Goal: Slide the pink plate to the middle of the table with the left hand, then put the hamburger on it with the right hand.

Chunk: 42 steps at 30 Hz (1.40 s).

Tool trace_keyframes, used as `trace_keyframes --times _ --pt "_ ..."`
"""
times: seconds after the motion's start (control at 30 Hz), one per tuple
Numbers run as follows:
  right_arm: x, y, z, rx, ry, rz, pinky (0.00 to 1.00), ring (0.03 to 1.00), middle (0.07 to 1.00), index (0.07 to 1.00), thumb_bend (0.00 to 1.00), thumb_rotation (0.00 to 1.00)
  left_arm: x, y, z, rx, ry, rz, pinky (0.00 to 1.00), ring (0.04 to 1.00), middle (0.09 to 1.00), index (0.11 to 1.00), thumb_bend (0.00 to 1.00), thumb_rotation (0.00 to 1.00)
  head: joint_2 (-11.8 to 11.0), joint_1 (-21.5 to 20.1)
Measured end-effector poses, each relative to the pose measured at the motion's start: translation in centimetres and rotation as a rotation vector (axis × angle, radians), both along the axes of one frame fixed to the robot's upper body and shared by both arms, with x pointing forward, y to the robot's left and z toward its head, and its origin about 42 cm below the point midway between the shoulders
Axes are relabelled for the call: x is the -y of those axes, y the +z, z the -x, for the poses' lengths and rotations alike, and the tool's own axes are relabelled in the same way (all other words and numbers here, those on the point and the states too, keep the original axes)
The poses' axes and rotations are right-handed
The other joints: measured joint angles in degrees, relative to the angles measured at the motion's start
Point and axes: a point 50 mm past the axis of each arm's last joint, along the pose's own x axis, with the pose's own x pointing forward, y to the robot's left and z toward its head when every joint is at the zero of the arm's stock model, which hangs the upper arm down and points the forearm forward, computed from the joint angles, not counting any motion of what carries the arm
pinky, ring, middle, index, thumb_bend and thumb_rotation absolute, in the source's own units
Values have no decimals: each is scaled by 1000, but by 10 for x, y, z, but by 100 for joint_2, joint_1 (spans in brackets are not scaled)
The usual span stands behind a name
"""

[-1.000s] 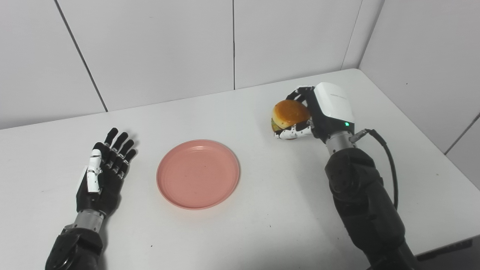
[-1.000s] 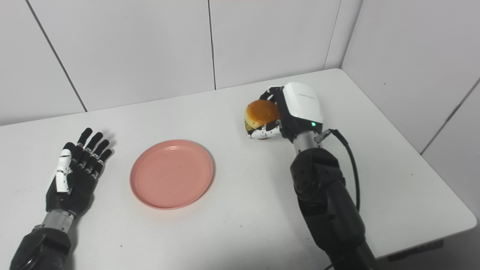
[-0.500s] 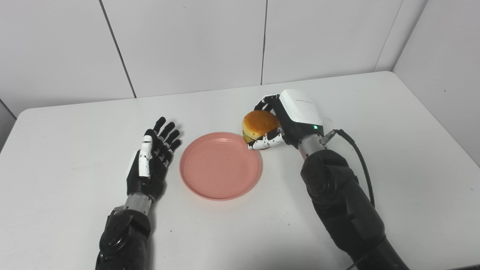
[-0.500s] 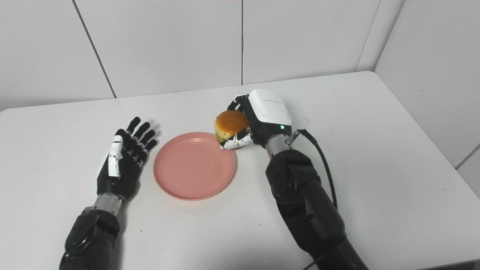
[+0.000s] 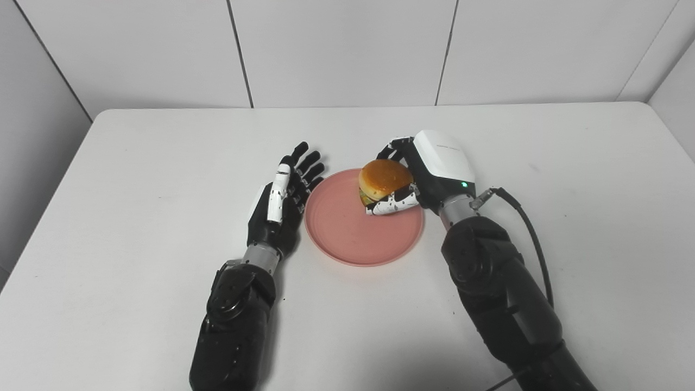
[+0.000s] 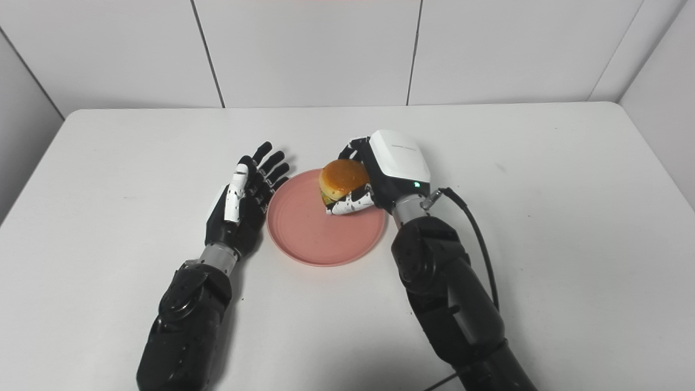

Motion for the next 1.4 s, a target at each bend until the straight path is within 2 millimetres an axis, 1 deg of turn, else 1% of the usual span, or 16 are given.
trace_keyframes --times 0.07,0.13,0.2,0.53,0.73,0.83,0.87,0.9,0.93,0.97,1.03,1.07,1.13,1.2,1.33,1.4 --pt "-4 -5 -2 -21 6 -1 163 250 360 489 515 139 1 0 0 0 1 -4 921 917 919 914 389 1000 9 18" --pt "-7 -5 -2 -25 16 -6 199 291 400 489 514 141 2 0 0 -1 3 -3 915 914 917 912 392 1000 26 44" --pt "-9 -4 -3 -24 21 -2 205 297 406 489 514 141 3 0 0 0 5 -11 912 912 915 911 396 1000 61 62" --pt "-17 -19 -7 -49 38 26 151 235 338 489 513 140 6 2 1 -8 12 -22 901 905 911 909 394 1000 114 71" --pt "-21 -23 -8 -29 50 36 166 258 359 489 513 140 6 2 1 -8 16 -33 900 905 912 909 391 1000 132 79" --pt "-22 -23 -8 -23 56 39 143 225 329 489 515 141 6 2 1 -8 17 -33 895 904 911 907 395 1000 132 79" --pt "-23 -24 -8 -20 57 40 149 234 345 489 517 146 6 2 1 -8 17 -33 890 902 910 903 393 1000 132 79" --pt "-23 -24 -8 -19 58 42 165 258 376 490 519 150 6 3 1 -8 17 -33 887 901 908 901 392 1000 132 79" --pt "-23 -24 -8 -19 60 44 186 288 415 519 568 182 6 3 1 -8 18 -33 886 901 908 899 392 1000 132 79" --pt "-23 -24 -8 -19 62 46 233 352 481 605 705 285 6 3 1 -8 18 -33 884 903 908 897 393 1000 132 79" --pt "-23 -24 -7 -23 71 61 270 401 524 638 749 331 6 3 1 -9 20 -33 883 903 909 897 395 1000 132 88" --pt "-23 -24 -7 -28 78 73 419 555 654 709 800 397 6 3 1 -9 21 -33 889 919 925 905 394 1000 132 79" --pt "-23 -22 -6 -41 104 106 511 662 753 781 847 445 6 3 1 -11 20 -33 896 934 940 915 392 1000 132 79" --pt "-23 -22 -5 -62 125 134 543 703 800 827 871 464 6 3 1 -11 20 -33 900 938 939 922 385 1000 132 71" --pt "-24 -21 -2 -93 155 152 599 751 849 884 909 505 7 3 1 -10 19 -33 904 942 935 927 385 1000 114 62" --pt "-24 -20 -2 -102 162 154 670 783 862 893 916 514 7 3 0 -10 18 -33 906 944 936 929 385 1000 114 53"
